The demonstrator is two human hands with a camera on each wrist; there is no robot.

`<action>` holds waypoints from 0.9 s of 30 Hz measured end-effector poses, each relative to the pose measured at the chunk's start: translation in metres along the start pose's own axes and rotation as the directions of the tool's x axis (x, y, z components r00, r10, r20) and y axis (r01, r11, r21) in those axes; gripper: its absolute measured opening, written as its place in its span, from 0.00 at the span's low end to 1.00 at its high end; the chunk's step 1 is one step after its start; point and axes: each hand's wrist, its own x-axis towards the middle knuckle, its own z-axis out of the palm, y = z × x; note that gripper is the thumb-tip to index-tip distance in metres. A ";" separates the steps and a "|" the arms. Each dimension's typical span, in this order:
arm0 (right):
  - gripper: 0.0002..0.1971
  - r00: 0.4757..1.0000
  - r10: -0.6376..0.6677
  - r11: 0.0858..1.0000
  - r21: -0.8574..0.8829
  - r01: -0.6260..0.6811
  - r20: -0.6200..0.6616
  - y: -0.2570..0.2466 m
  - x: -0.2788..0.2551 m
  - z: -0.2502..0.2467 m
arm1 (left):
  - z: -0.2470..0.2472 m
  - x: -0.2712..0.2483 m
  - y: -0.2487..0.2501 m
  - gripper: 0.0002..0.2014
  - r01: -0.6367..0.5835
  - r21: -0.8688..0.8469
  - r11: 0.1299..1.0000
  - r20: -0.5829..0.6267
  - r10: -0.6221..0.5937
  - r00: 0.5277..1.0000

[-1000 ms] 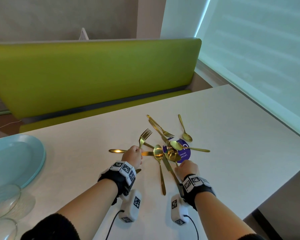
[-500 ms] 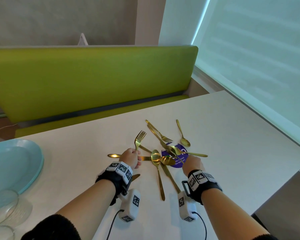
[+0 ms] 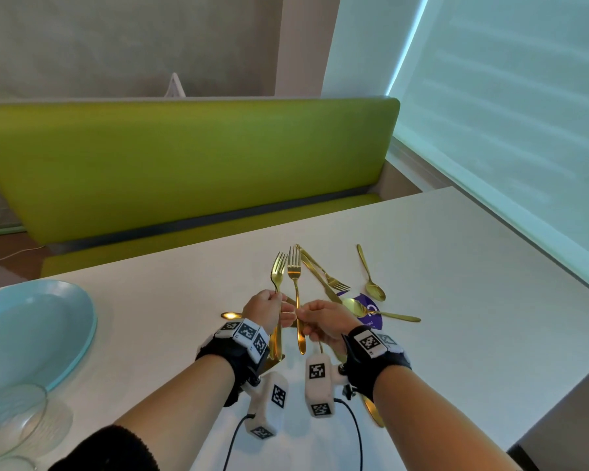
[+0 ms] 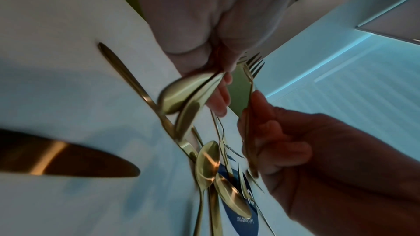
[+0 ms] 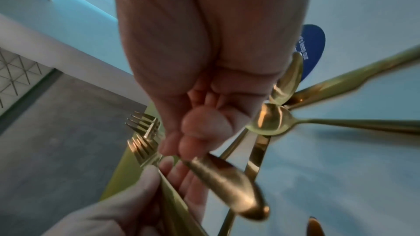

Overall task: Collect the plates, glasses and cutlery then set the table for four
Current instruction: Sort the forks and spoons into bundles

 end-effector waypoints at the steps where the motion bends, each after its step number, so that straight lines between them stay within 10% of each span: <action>1: 0.08 1.000 0.000 1.000 0.018 -0.001 0.026 0.000 0.001 0.003 | -0.002 -0.001 0.001 0.09 -0.001 0.005 1.000 0.001 0.001 1.000; 27: 0.09 0.999 0.008 0.980 -0.200 0.003 0.052 -0.013 0.039 0.022 | -0.020 0.023 0.002 0.18 0.026 0.329 0.944 -0.160 0.028 0.987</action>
